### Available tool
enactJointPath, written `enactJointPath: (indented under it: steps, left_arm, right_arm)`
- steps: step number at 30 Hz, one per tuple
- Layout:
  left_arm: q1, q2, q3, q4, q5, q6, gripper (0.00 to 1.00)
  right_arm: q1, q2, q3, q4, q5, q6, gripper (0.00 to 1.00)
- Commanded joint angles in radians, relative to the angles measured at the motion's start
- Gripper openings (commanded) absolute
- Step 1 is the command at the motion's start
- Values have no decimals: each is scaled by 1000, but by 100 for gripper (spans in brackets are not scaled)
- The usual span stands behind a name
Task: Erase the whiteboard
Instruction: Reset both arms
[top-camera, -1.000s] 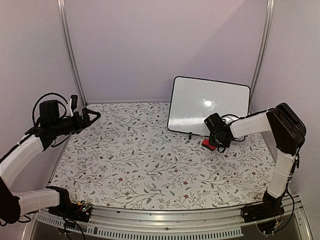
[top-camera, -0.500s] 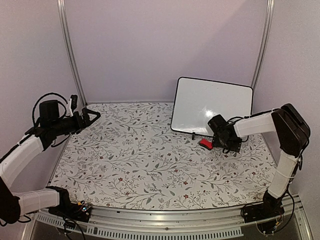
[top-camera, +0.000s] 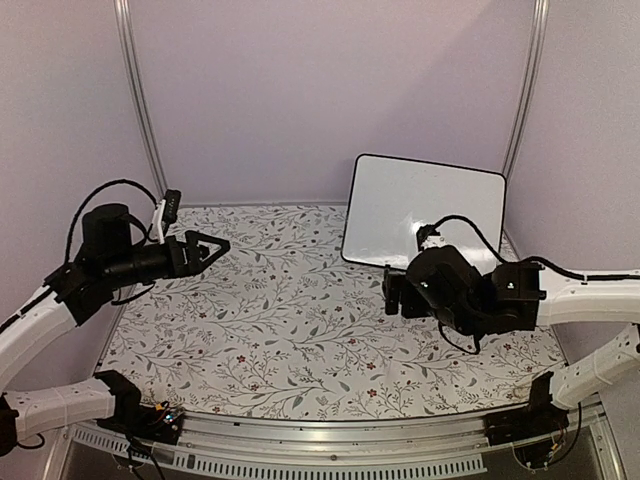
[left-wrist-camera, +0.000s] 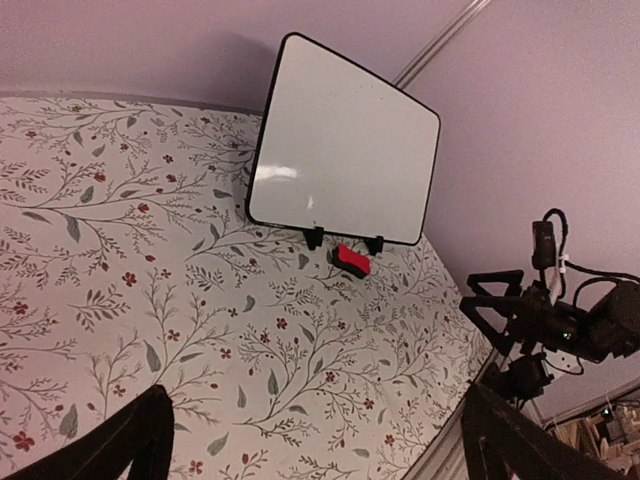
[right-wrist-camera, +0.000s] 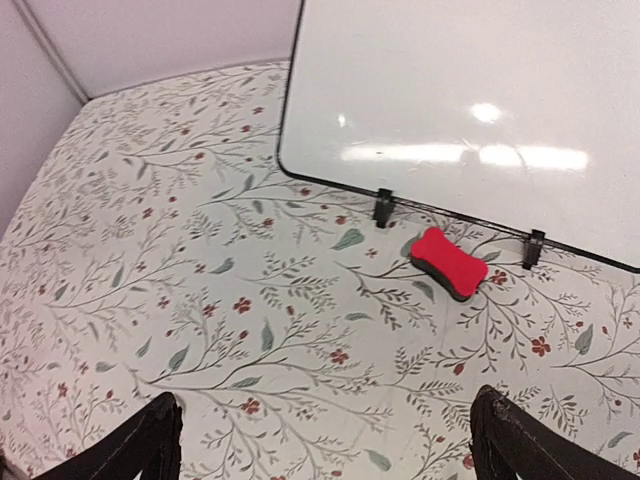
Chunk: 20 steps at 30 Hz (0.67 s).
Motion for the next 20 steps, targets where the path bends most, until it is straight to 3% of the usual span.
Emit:
enactJointPath:
  steps: [1,6,9,13,20]
  left_arm:
    - [-166,-109,-76,-36,-129,-15,100]
    - [-265,-269,-167,-55,-222,-28,100]
    - [-321,-295,-165,-72,-279,-28,100]
    - [-358,-290,-164,-87,-326,-33,100]
    - [-393,-295,-158,-102,-366,-32,100]
  right_arm:
    - [215,-129,-69,56,57,-74,99]
    - [466,-175,-102,-10,231,-56,99]
    - [556,-152,-96,-102,339,18,99]
    - [603,-89,-97,-109,400,53,99]
    - [619,-134,-141,12,392,-55,99]
